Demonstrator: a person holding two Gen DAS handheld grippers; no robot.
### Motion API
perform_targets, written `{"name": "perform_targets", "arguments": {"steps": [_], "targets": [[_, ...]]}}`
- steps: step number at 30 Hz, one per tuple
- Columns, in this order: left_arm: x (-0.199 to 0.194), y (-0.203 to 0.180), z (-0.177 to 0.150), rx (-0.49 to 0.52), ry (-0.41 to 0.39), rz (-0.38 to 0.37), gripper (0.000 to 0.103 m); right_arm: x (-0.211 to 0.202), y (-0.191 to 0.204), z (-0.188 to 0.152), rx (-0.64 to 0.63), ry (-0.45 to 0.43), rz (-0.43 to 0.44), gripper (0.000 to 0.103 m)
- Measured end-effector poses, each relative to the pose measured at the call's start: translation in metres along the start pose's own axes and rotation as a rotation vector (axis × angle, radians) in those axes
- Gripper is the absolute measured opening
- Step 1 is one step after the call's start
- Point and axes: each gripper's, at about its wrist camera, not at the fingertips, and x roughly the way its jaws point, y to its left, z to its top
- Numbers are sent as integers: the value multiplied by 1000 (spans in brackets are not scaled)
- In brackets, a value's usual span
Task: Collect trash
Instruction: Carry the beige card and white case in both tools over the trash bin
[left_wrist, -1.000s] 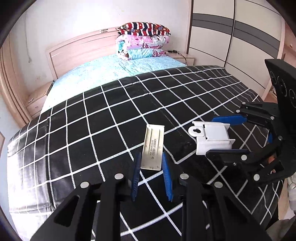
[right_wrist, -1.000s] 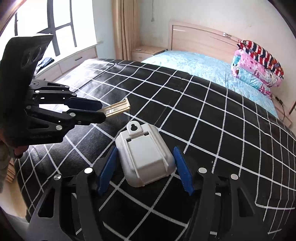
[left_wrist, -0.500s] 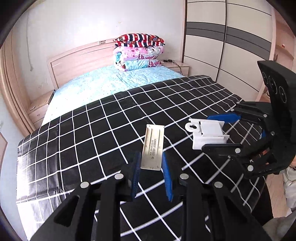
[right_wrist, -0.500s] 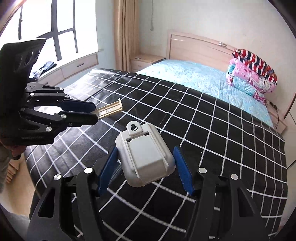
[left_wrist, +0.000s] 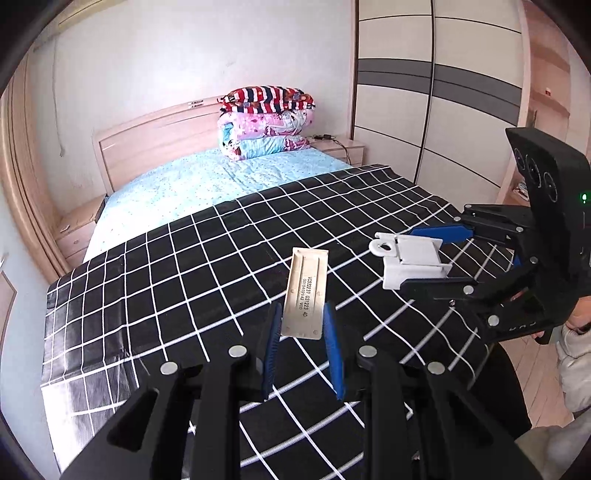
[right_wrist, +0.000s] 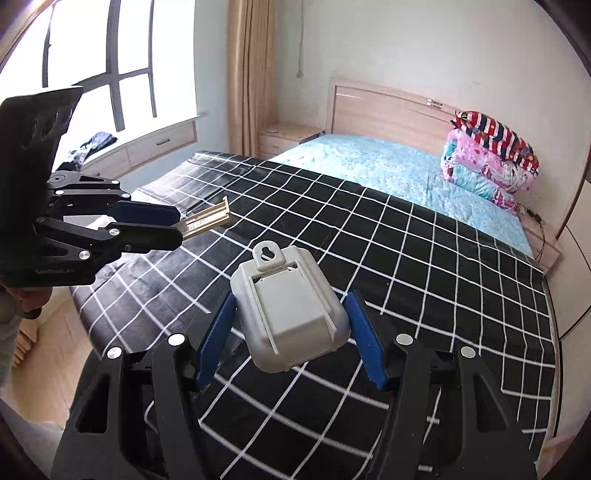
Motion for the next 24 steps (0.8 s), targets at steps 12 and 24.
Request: {"name": "perform_targets", "arguments": {"steps": [12, 24], "targets": [[-34, -38, -33, 17, -20, -58, 22, -34, 16, -38, 35, -23, 35, 62], [-38, -83, -88, -10, 41, -142, 22, -48, 53, -92, 30, 40, 138, 62]]}}
